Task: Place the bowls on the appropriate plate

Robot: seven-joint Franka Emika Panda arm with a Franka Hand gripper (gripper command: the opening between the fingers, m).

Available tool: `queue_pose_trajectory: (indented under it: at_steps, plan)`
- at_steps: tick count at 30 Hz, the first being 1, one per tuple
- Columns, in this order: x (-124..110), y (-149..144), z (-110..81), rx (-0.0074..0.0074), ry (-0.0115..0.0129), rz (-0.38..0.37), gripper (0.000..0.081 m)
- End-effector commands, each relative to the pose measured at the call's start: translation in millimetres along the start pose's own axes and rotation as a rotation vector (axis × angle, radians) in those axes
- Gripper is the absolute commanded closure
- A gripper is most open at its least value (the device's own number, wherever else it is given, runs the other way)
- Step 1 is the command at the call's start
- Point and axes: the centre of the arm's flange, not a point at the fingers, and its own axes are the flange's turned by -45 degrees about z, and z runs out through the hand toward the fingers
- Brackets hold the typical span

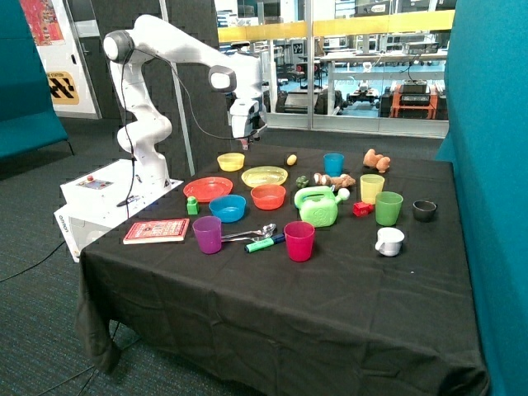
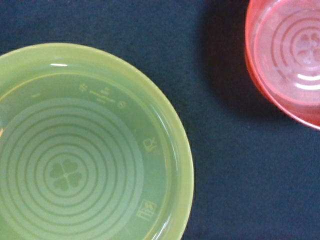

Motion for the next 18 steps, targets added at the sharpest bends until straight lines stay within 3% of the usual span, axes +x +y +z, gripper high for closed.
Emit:
queue_pose_trajectory:
  at_steps: [1,18]
  plan:
    - [8.9,1.8,3.2,0.0003,0.0026,-0.019,0.0463]
    - [29.4,10.6,25.3,0.0004,0.0026,0.029,0.047]
